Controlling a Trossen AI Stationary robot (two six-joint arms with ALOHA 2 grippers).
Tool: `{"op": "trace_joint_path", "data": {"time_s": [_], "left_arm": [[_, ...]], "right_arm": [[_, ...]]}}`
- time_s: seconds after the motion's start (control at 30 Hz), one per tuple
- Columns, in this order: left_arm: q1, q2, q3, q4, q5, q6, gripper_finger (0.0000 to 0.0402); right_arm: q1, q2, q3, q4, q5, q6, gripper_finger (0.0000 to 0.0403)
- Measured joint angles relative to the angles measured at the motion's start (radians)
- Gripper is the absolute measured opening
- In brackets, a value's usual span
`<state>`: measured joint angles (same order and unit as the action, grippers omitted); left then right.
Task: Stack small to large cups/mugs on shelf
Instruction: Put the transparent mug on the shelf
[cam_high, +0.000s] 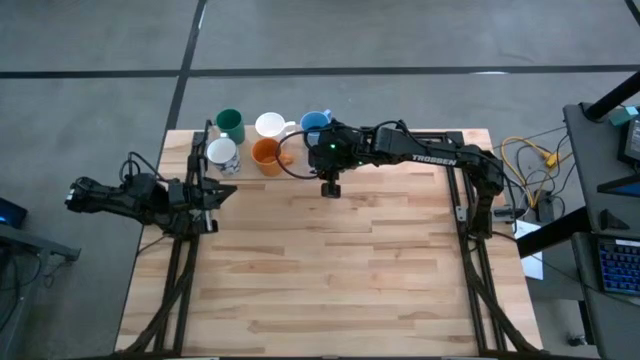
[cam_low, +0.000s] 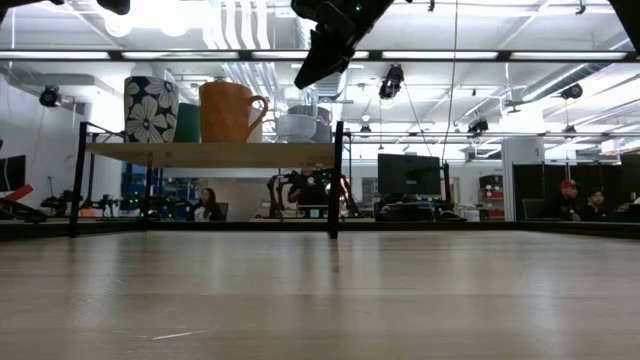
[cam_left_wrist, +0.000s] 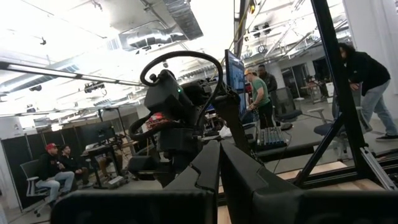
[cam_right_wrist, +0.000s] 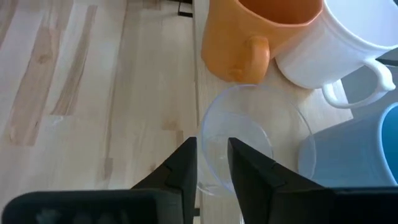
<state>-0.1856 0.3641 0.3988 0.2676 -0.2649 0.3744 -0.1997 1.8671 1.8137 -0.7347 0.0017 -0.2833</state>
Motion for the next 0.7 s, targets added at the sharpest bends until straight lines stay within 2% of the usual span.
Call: {"op": "trace_joint_path", "data": {"time_s": [0.33,0.53,0.7], "left_arm": [[0.000,0.000,0.000,-0.006,0.000,0.000,0.0000],[0.000,0.000,0.000,-0.006,0.000,0.000,0.0000],[0.000,0.000,0.000,-0.006,0.000,-0.001,0.0000]], "right_arm": [[0.014,-0.014,0.035,0.006,0.000,-0.002,0.0087],[0.072,-0.022,0.057,-0.003,-0.056,-0.028,0.0067],[0.131,-0.005,0.025,0.021,-0.042,-0.026,0.0039]]}}
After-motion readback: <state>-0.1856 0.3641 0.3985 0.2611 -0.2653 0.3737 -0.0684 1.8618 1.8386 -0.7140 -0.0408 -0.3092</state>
